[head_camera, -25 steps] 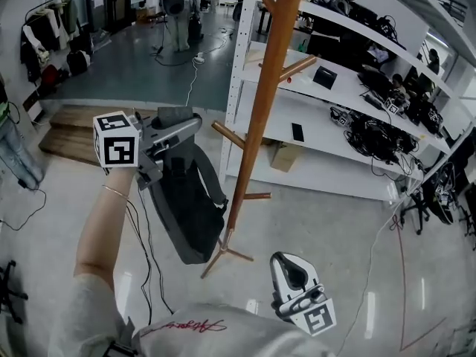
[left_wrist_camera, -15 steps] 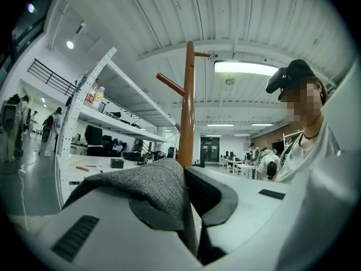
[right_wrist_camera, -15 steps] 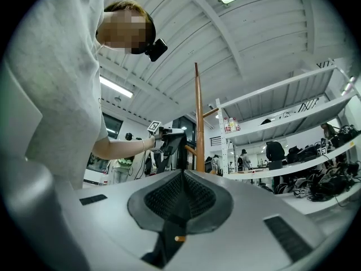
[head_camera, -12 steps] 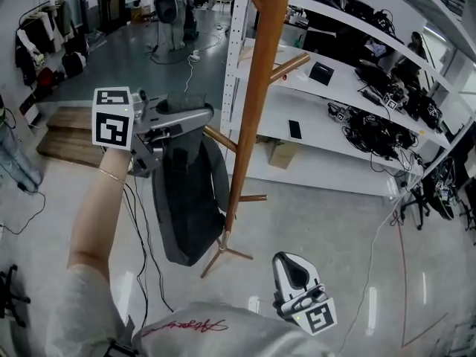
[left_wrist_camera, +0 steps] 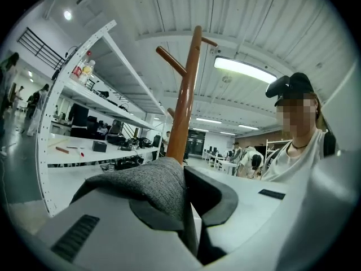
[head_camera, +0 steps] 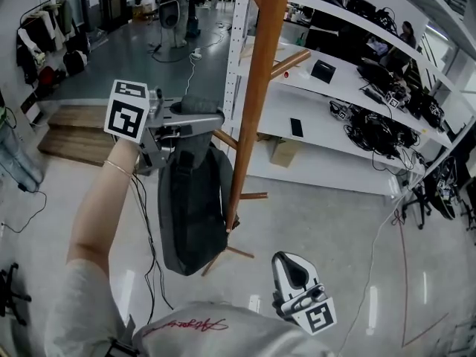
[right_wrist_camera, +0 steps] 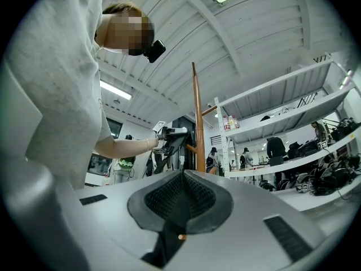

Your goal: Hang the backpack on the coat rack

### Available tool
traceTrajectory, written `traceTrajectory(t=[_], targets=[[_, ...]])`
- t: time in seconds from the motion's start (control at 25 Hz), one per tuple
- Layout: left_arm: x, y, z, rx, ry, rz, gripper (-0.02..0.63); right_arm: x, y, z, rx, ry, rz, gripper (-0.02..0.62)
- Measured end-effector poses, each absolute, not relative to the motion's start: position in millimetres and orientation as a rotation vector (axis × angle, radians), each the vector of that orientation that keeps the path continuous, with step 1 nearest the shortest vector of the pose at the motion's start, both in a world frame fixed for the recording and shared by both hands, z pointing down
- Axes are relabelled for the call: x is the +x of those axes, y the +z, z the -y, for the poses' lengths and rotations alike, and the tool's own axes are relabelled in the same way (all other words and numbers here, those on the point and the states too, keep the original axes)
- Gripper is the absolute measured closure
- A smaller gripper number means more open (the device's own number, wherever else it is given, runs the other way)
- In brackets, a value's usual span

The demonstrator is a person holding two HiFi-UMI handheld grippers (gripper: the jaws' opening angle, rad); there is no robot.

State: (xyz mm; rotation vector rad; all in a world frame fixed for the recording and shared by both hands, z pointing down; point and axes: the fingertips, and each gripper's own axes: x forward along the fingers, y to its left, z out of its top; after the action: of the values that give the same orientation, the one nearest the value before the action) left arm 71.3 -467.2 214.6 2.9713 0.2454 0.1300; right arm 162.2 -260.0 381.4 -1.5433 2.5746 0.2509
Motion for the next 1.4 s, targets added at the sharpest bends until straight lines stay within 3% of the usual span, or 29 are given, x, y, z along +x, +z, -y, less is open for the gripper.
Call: traceTrajectory(t=[0.68,1.0,1.08,1.2,1.4], targets=[[99.9,296.7,428.8,3.013,0.467,-0.351,0.568,165.4,395.0,257.9,-1.524,0.157,-2.574,0.572],[98.9,310.0,438.1,3.029,0.276,-0.302,0.566,166.0,400.4,257.2,-1.495,0.120,-2.591,0.572],[97.6,309.9,445.3,3.089,0.220,-0.179,0.532,165.8,401.0,254.9,-1.496,0.117,-2.595,0.572],[91.5,313.9,458.3,3.138,0.134,0.011,0.418,164.6,399.2,253.3,-1.499,0.119,-2.595,0.572],[74.1,318.2,468.8,3.093,-0.008,0.252,0.348,155.3,396.2,254.2,-1.471,0.121,-2.614,0.572]])
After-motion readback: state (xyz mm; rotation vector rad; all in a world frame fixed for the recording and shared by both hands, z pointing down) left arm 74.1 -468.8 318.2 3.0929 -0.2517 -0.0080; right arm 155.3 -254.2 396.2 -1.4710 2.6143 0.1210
